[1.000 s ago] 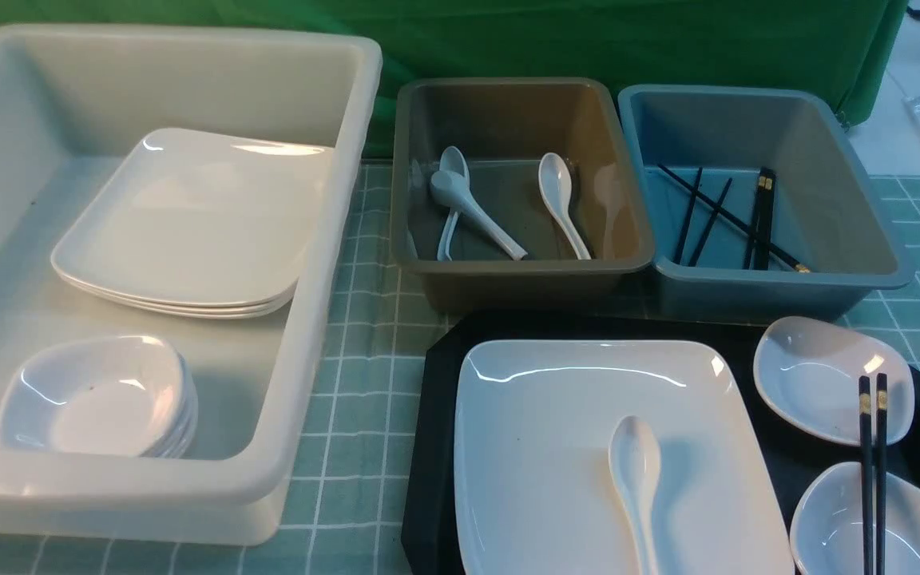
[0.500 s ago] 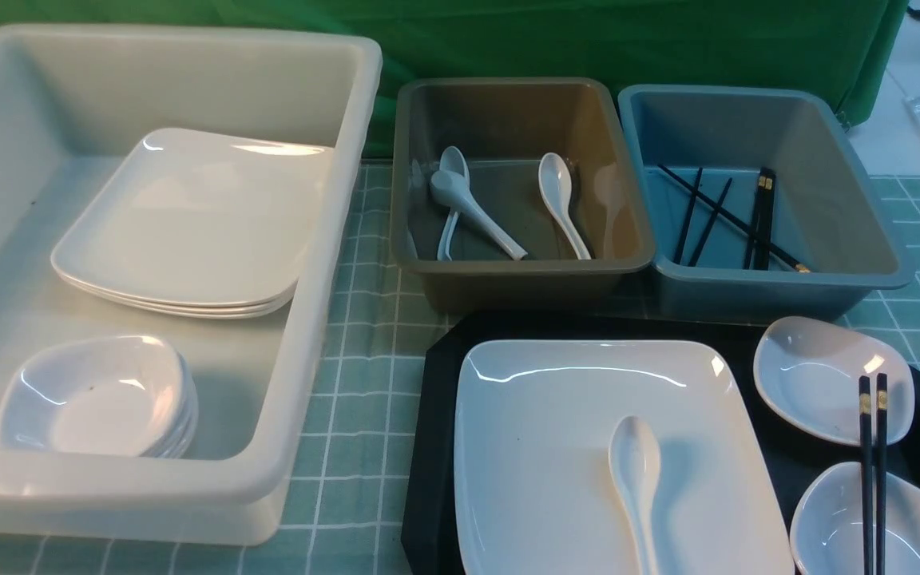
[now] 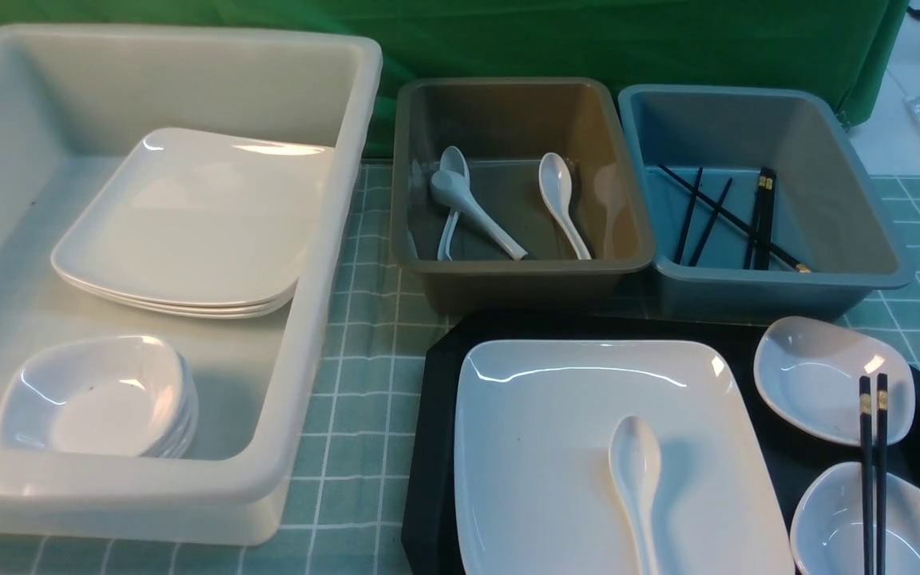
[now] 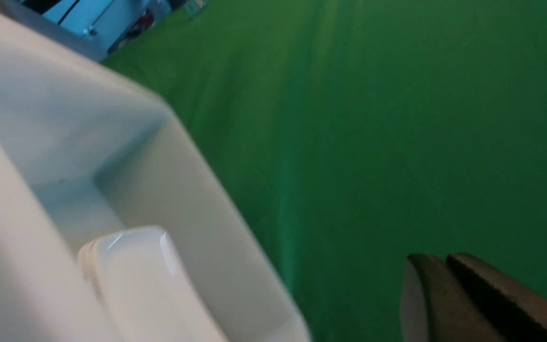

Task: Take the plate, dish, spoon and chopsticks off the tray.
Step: Use the right arm to grab a pair of chopsticks from the plate

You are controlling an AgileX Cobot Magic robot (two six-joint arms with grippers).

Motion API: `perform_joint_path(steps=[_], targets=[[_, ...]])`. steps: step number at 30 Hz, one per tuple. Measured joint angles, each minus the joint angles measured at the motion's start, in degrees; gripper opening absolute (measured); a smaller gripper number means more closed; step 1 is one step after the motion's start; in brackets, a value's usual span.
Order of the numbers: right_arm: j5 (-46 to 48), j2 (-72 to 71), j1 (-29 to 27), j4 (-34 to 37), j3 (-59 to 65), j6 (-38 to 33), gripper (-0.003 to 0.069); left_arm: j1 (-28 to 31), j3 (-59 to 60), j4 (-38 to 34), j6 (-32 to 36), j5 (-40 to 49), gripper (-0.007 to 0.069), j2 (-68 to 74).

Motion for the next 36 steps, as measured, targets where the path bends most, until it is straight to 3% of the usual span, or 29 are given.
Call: perform_joint_path(steps=[3, 7, 8, 10, 12, 16, 18, 19, 21, 22, 24, 28, 36], targets=[[-7.7, 0.0, 0.0, 0.8, 0.0, 6.4, 0.0242, 0.0, -2.8, 12.2, -12.0, -3.5, 0.0017, -0.1], [-13.0, 0.0, 0.0, 0.8, 0.0, 7.4, 0.0242, 0.0, -11.0, 23.7, -18.8, 0.2, 0.0017, 0.5], [-16.4, 0.0, 0.0, 0.9, 0.0, 7.5, 0.0242, 0.0, -18.3, 29.2, -21.0, 6.9, 0.0017, 2.2], [-18.9, 0.0, 0.0, 0.9, 0.0, 7.6, 0.0242, 0.0, -21.4, 31.6, -21.6, 10.6, 0.0017, 3.3], [-17.5, 0.2, 0.4, 0.8, -3.0, 6.9, 0.0198, 0.0, -32.7, 34.2, -18.4, 26.3, 0.0017, 9.6], [1.2, 6.3, 1.3, 0.1, -17.7, -2.6, 0.0057, 0.0, -46.3, 28.3, -1.7, 49.0, 0.0017, 21.3], [7.5, 10.0, 1.4, 0.0, -23.0, -5.7, 0.004, 0.0, -48.4, 26.1, 2.8, 54.9, 0.0017, 24.0], [15.9, 16.0, 1.5, -0.1, -30.0, -9.2, 0.003, 0.0, -52.2, 20.5, 10.2, 65.6, 0.0017, 30.6], [26.5, 23.5, 1.5, -0.3, -38.4, -12.8, 0.0027, 0.0, -53.6, 15.4, 14.8, 71.7, 0.0017, 36.1], [27.6, 25.2, 1.5, -0.3, -39.1, -13.2, 0.0026, 0.0, -53.8, 14.3, 15.8, 73.0, 0.0017, 37.2], [41.0, 37.2, 1.6, -0.3, -48.6, -18.0, 0.0021, 0.0, -53.7, 7.4, 23.1, 78.8, 0.0017, 43.1], [52.2, 51.8, 1.6, -0.5, -56.3, -21.2, 0.002, 0.0, -53.0, 3.8, 27.1, 79.8, 0.0005, 45.1], [53.0, 73.4, 0.6, -1.0, -62.0, -21.6, 0.0022, 0.0, -51.3, 4.5, 27.9, 86.3, 0.0001, 44.9]])
